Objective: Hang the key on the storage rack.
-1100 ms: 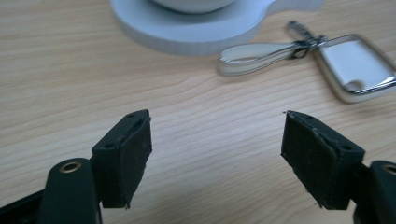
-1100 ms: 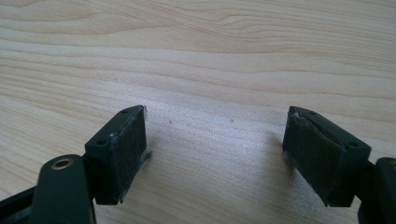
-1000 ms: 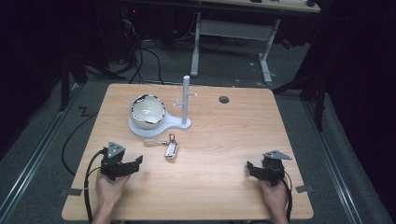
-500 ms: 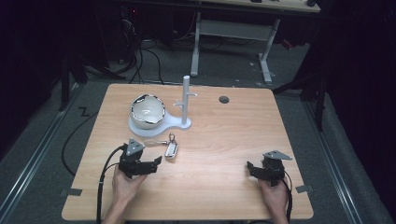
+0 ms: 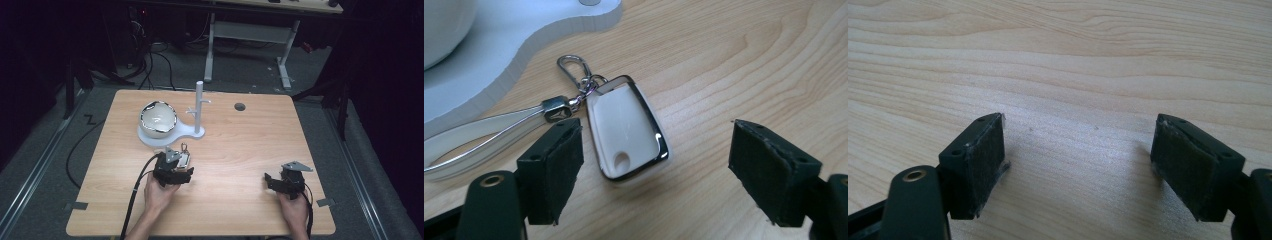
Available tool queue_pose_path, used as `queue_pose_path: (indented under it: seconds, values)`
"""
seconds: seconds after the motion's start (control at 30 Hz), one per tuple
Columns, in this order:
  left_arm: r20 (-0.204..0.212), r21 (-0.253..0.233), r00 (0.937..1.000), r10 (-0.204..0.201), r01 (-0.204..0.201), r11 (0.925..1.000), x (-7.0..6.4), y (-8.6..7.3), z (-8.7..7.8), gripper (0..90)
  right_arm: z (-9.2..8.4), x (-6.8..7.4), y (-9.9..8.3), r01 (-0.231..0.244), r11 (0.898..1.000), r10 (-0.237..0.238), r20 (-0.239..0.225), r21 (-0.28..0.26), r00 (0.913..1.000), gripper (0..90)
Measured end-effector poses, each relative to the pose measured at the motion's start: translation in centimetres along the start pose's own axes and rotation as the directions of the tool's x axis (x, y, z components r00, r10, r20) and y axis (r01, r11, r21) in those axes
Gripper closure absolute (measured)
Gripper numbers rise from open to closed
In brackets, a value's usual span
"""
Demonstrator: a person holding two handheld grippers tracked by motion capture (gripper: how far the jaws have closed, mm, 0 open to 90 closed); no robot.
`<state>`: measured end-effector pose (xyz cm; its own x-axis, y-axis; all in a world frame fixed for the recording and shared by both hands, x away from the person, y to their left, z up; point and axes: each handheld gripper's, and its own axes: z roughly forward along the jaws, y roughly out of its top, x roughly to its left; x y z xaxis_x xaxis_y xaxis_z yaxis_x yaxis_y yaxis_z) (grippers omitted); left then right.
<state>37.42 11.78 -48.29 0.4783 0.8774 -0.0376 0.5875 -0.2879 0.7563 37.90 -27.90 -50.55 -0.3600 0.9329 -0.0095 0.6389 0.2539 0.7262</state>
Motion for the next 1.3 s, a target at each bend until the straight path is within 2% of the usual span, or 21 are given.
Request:
queue_pose_path:
  seconds: [0.07,0.27,0.37,0.4,0.47,0.53,0.6,0.87,1.23,1.27,1.3]
  values:
    - [-0.012,0.008,0.9999,0.001,-0.001,1.0,-0.1,0.1,0.4,23.9,0.0,0.0,0.0,0.0,1.0,0.0,0.0,0.0,1.0,21.7]
    - [-0.082,0.069,0.9962,-0.03,0.036,0.997,0.4,0.0,2.3,30.0,0.0,0.0,0.0,-0.004,1.0,0.004,0.002,0.001,1.0,21.8]
    - [-0.091,0.077,0.9954,-0.032,0.039,0.9963,0.5,-0.1,2.4,32.5,0.0,0.0,0.0,-0.004,1.0,0.004,0.002,0.001,1.0,21.8]
    - [-0.092,0.072,0.9953,-0.03,0.037,0.9967,0.6,-0.1,2.5,34.8,0.0,0.0,0.0,-0.004,1.0,0.004,0.002,0.001,1.0,21.8]
    - [-0.095,0.068,0.9952,-0.025,0.031,0.9972,0.6,-0.1,2.4,45.5,0.0,0.0,0.0,-0.004,1.0,0.004,0.002,0.001,1.0,21.8]
    - [-0.103,0.066,0.9946,-0.012,0.019,0.9976,0.6,-0.1,2.3,47.9,0.0,0.0,0.0,-0.004,1.0,0.004,0.002,0.002,1.0,21.8]
    - [-0.1,0.068,0.995,-0.009,0.015,0.9976,0.8,-0.1,2.2,52.8,0.0,0.0,0.0,-0.004,1.0,0.004,0.002,0.001,1.0,21.8]
    - [-0.084,0.07,0.9963,-0.018,0.024,0.9973,1.2,-0.1,1.8,55.0,0.0,0.0,0.0,-0.003,1.0,0.003,0.002,0.001,1.0,21.8]
    - [-0.054,0.05,0.9985,-0.007,0.009,0.9987,1.6,-0.3,1.0,60.0,0.0,0.0,0.0,-0.003,1.0,0.003,0.002,0.001,1.0,21.9]
    - [-0.06,0.032,0.9982,0.001,0.001,0.9995,1.7,-0.3,0.8,62.1,0.0,0.0,0.0,-0.003,1.0,0.003,0.002,0.001,1.0,21.8]
    - [-0.059,0.0,0.9983,-0.004,0.004,1.0,1.8,-0.1,0.2,75.6,0.0,0.0,0.0,-0.003,1.0,0.003,0.002,0.001,1.0,21.9]
